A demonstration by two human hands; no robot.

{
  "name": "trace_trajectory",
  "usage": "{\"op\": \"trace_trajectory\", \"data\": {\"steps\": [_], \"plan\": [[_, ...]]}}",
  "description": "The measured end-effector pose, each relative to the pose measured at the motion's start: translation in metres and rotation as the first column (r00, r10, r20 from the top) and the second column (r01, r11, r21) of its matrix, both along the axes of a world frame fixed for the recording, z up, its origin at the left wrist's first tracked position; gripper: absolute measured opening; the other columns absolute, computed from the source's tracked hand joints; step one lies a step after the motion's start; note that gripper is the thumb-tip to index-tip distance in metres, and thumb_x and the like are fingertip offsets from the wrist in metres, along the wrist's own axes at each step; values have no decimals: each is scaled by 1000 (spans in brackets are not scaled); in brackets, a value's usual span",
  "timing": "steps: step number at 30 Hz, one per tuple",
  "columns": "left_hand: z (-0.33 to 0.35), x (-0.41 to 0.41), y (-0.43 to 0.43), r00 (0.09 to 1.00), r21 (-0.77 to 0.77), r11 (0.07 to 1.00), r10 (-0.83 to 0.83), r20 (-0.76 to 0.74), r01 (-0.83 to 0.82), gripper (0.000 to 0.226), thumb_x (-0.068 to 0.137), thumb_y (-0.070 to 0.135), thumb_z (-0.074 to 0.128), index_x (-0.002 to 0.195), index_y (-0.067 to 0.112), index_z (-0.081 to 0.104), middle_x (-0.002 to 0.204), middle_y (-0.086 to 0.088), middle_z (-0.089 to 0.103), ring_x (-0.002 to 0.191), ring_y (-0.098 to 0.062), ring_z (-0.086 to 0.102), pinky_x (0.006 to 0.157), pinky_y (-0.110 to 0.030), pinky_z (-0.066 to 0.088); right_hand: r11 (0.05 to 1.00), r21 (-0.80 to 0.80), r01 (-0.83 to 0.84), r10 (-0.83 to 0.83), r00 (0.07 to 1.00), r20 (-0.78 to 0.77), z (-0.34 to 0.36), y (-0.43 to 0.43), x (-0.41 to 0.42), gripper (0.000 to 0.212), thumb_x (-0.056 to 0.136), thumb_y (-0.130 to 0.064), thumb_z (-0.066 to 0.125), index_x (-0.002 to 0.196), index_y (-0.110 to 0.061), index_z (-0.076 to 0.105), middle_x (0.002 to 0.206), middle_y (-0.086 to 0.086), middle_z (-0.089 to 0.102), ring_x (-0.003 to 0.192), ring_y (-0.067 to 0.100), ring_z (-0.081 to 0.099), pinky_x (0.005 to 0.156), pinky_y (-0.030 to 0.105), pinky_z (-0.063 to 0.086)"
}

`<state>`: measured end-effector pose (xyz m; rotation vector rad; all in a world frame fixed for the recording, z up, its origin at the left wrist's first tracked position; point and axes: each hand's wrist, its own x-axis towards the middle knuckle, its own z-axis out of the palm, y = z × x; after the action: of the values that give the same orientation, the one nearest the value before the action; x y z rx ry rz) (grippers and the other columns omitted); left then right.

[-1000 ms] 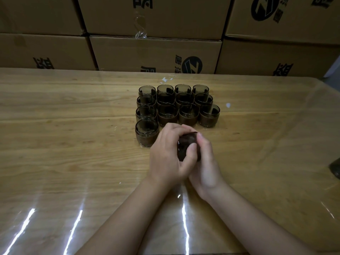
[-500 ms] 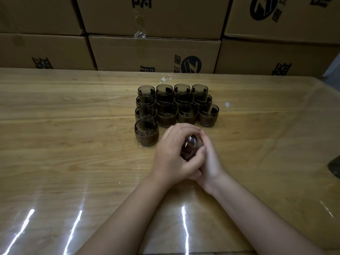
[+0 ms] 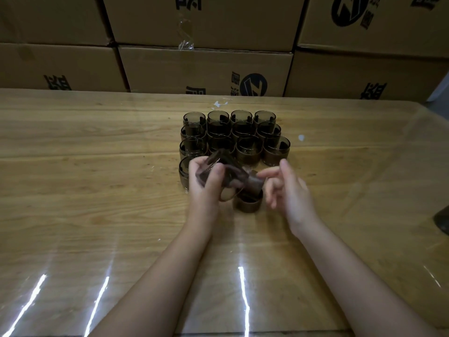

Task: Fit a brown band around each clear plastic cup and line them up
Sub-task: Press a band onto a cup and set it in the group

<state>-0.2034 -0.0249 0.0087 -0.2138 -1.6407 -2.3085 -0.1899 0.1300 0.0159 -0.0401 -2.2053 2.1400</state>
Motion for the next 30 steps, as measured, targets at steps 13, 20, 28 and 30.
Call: {"op": "trace_trajectory", "data": {"steps": [13, 20, 28, 30], "plan": [[-15, 3, 3, 895, -180, 886, -385, 227, 427, 53, 65, 56, 61, 95, 16, 46, 78, -5, 70, 66, -25, 66, 54, -29, 50, 835, 549, 7, 120, 974, -195, -26, 12, -10, 50, 89, -17, 62, 128, -44, 46, 125, -15, 48, 120, 6, 46, 102, 30, 41], [-21, 2, 6, 914, -313, 865, -328, 238, 392, 46, 69, 53, 66, 102, 27, 47, 87, 6, 73, 82, -8, 70, 71, -23, 56, 970, 187, 155, -101, 957, -271, -27, 19, -16, 39, 97, -24, 55, 120, -54, 47, 109, -21, 65, 94, -2, 62, 80, 12, 46], [-14, 2, 4, 946, -301, 898, -291, 143, 322, 50, 65, 49, 70, 112, 38, 56, 109, 11, 63, 105, -9, 63, 77, -33, 56, 957, -205, 204, -255, 931, -262, -20, 19, -16, 22, 83, -30, 60, 104, -37, 56, 116, 15, 56, 99, 25, 66, 88, 33, 54], [-13, 0, 2, 933, -184, 919, -320, 167, 348, 50, 68, 46, 70, 115, 36, 56, 115, 0, 61, 107, -30, 64, 74, -49, 58, 963, -162, 217, -261, 903, -340, -18, 16, -12, 22, 81, -24, 64, 100, -27, 51, 108, 3, 53, 94, 6, 64, 87, 26, 53]]}}
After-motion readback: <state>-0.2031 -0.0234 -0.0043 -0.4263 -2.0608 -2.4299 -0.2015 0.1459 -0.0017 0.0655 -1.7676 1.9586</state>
